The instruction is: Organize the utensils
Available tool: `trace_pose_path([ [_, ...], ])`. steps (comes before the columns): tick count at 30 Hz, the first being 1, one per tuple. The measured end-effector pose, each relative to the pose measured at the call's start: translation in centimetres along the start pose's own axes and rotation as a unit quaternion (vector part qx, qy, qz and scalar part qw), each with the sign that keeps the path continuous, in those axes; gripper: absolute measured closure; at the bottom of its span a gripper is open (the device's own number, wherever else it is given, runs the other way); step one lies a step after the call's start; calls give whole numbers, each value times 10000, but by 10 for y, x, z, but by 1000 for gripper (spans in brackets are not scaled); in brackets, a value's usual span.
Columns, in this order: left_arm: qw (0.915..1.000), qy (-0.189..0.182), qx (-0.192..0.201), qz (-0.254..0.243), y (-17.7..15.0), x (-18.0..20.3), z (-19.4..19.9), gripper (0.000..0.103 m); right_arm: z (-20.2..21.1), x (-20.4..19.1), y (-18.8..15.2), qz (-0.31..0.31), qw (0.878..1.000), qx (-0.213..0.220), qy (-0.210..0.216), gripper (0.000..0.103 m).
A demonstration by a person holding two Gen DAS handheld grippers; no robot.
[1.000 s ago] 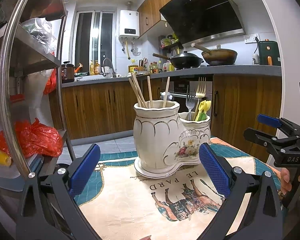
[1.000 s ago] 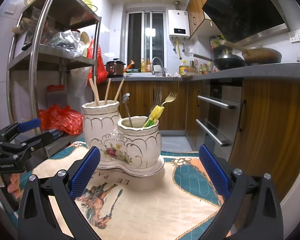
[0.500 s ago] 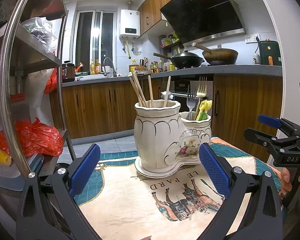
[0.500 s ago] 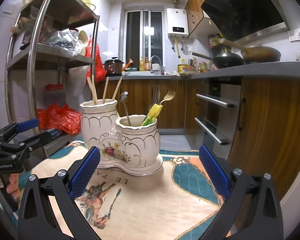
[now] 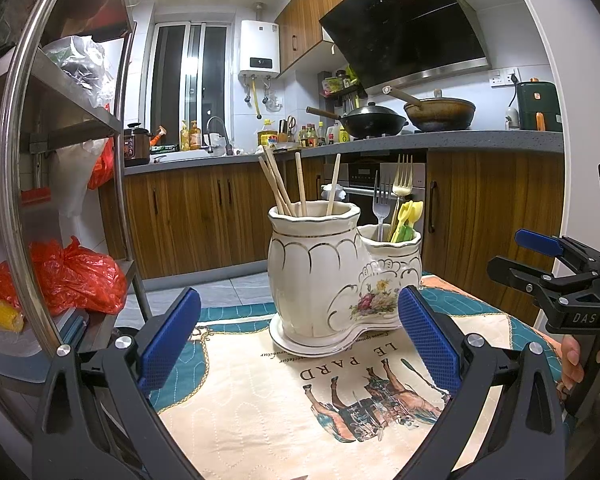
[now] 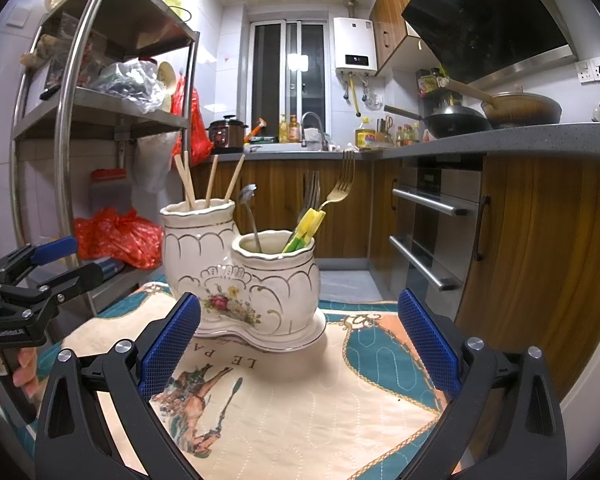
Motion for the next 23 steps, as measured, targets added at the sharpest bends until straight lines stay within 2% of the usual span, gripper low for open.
trace_pose_path([
  [11,9998,153,-63,80,-1,-4,-2,6,-1,0,1,-1,10000,-11,0,5],
  [23,9998,133,-129,88,-2,-5,-7,5,-1,1,0,-6,10000,-20,1,5],
])
Point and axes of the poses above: each gripper's, at about its wrist camera, not at the fingertips, and z roughly against the way its jaws point, x to its right, y to its top, the point moved 7 cm from there along -z, roughly the way its jaws point, and after that the axes turned 1 degree about y, right-handed, at the moved point
